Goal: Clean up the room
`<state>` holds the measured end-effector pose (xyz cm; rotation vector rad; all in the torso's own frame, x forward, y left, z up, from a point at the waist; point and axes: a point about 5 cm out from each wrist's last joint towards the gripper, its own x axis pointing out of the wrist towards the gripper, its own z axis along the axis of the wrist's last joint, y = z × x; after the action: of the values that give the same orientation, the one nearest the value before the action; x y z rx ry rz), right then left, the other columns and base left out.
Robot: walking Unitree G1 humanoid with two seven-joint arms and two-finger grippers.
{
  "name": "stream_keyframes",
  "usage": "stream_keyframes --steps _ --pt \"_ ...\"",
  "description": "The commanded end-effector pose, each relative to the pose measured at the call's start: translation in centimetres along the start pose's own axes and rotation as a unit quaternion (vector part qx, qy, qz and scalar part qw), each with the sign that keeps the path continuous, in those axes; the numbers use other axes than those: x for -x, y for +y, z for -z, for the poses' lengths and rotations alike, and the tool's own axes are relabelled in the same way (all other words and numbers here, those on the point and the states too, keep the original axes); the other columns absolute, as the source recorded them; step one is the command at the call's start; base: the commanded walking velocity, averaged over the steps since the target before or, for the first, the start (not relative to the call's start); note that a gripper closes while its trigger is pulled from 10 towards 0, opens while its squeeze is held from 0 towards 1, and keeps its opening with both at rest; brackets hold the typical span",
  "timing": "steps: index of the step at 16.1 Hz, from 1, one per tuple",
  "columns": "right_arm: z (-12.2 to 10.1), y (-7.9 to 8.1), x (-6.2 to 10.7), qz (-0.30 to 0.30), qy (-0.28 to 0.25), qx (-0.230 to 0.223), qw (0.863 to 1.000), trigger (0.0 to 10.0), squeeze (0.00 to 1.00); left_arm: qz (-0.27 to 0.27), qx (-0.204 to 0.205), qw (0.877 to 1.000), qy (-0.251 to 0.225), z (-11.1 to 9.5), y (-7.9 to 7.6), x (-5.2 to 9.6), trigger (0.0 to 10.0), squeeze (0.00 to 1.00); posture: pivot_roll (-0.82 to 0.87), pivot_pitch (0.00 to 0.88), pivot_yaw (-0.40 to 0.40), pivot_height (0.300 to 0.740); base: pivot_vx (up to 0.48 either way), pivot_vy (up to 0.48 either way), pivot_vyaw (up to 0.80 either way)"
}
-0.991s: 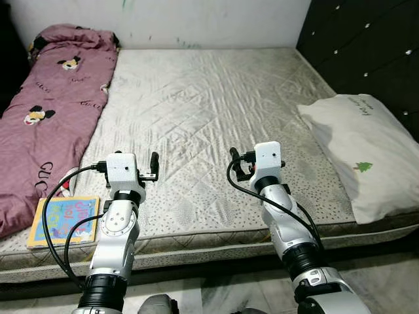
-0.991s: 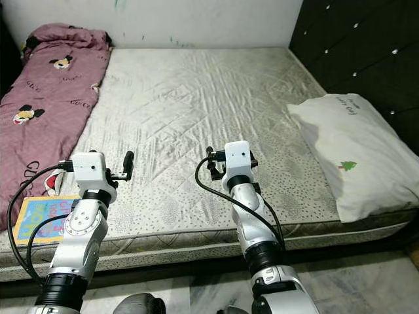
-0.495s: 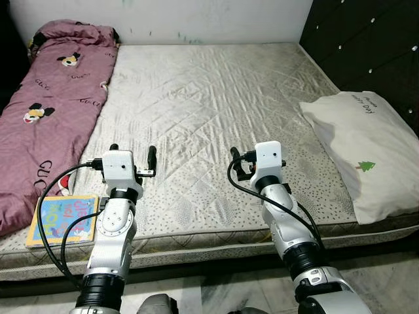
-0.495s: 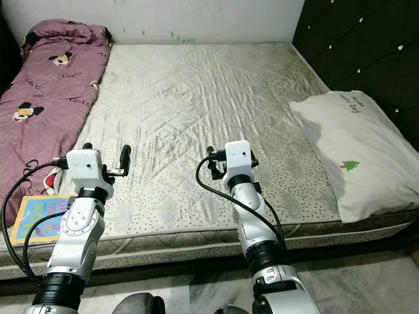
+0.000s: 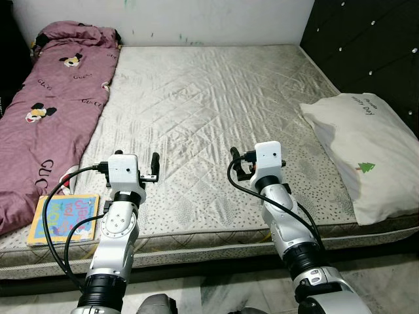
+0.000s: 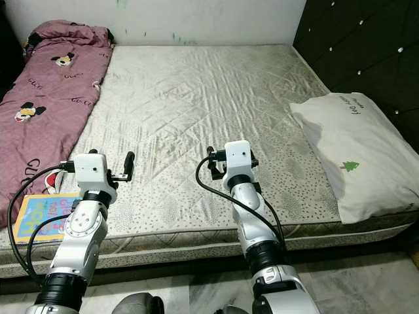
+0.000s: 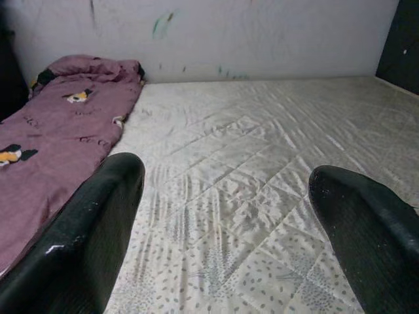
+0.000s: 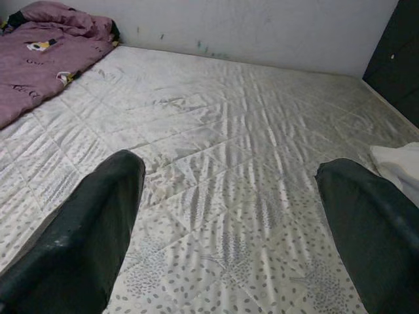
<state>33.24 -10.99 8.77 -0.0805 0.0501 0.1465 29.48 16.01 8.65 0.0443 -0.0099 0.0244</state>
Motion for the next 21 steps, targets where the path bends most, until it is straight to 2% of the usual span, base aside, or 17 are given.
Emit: stream_keyframes --steps 1,6,21 --pt "-0.31 -0.08 -0.26 0.003 0.0 -0.005 1.0 10.0 0.0 -0.003 0.0 1.0 0.006 0.08 0.23 -0.15 10.0 0.0 0.12 0.0 -0.027 0.74 0.0 0.0 0.0" --pt "-0.29 -0.13 -0.29 0.002 0.001 -0.004 1.0 10.0 0.0 -0.003 0.002 1.0 0.007 0.06 0.17 -0.19 10.0 0.0 0.12 0.0 -0.032 0.74 0.0 0.0 0.0" --pt "-0.48 -0.1 -0.41 0.0 -0.002 -0.003 1.0 10.0 0.0 -0.003 0.004 1.0 0.005 0.01 0.08 -0.21 10.0 0.0 0.12 0.0 -0.035 0.74 0.0 0.323 0.0"
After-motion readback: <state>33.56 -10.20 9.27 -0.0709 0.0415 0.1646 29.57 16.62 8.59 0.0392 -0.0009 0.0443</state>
